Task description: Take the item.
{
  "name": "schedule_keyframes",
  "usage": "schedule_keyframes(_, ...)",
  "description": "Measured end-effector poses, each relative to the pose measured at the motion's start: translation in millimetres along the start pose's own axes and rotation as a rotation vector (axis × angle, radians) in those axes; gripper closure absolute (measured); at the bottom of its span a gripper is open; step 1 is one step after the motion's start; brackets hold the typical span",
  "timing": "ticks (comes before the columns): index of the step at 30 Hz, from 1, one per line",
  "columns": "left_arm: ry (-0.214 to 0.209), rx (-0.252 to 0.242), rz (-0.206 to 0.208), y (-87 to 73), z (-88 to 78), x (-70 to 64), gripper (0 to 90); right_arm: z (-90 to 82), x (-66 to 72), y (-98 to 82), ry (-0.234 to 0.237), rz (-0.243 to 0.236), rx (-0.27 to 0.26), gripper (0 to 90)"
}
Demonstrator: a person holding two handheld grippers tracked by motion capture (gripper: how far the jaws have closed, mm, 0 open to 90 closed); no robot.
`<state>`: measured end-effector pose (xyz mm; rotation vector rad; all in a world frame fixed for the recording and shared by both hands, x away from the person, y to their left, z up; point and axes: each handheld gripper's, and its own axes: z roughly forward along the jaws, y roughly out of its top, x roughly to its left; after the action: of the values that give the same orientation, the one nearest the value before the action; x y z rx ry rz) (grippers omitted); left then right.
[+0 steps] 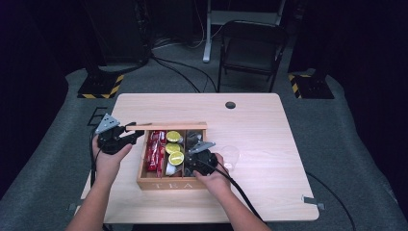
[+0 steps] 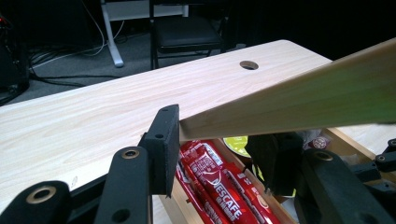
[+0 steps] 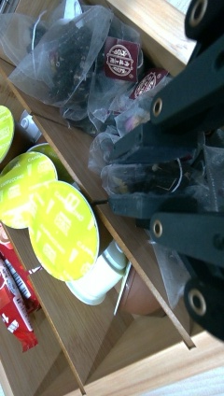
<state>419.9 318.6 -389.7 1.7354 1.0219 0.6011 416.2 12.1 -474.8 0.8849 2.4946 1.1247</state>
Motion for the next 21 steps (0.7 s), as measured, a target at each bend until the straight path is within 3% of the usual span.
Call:
schedule_keyframes(7, 0.007, -0.006, 0.0, -0.3, 0.4, -0.6, 54.1, -2.4, 1.8, 1.0, 0.025, -0.004, -0.005, 80.7)
schedule_keyframes(10, 0.007, -0.005, 0.0, -0.3, 0.4, -0.6, 54.1, -5.8, 1.6, 2.1, 0.021, -0.009, -0.025, 81.0)
schedule_keyframes(13, 0.006, -0.004, 0.0, -0.3, 0.4, -0.5, 54.1, -11.4, 1.4, 3.8, 0.009, 0.015, -0.047, 81.1)
schedule_keyframes(21, 0.004, -0.005, 0.0, -0.4, 0.4, -0.4, 54.1, -25.1, -3.1, 7.6, 0.024, 0.026, -0.102, 81.3)
